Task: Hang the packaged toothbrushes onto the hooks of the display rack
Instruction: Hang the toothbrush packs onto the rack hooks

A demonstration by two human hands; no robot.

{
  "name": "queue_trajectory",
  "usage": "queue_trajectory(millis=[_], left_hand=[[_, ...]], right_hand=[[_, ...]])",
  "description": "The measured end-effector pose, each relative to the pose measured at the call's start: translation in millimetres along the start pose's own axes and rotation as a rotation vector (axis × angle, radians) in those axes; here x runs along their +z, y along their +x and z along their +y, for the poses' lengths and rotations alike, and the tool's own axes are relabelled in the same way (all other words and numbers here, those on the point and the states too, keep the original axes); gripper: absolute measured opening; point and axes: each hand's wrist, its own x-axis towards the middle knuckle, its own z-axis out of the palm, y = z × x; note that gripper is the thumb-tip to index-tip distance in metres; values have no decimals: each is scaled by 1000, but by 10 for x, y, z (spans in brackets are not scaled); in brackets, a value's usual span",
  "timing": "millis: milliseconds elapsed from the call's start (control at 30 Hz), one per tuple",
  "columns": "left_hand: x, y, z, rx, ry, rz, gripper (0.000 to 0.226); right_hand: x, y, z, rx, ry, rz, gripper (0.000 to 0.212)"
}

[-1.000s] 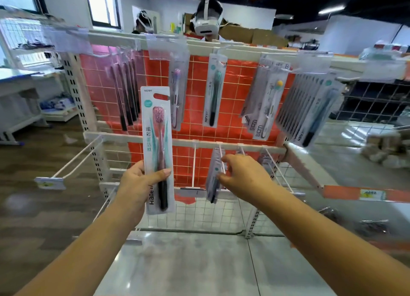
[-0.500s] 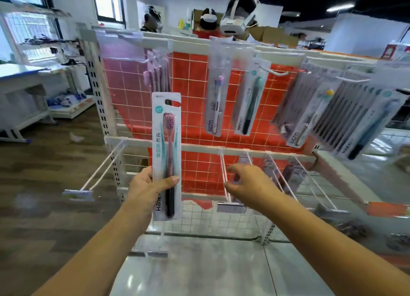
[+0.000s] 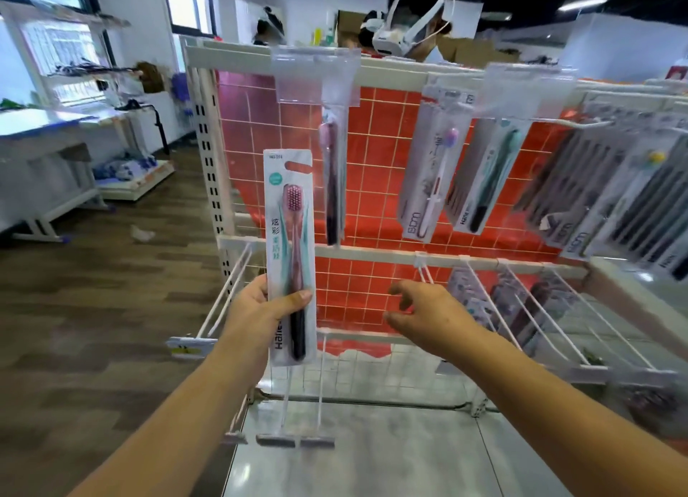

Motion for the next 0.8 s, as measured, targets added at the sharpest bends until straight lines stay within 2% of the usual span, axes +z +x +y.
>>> queue_trajectory(millis=[267,467,800], left_hand=[[-63,274,242,51,20,-78,22],[138,476,437,129,-21,-154,24],[172,592,391,132,-43,-241,30]], right_hand=[[65,54,-81,55,33,30,44],[-2,23,-24,121,49,68,41],[-73,95,130,170,-4,79,43]])
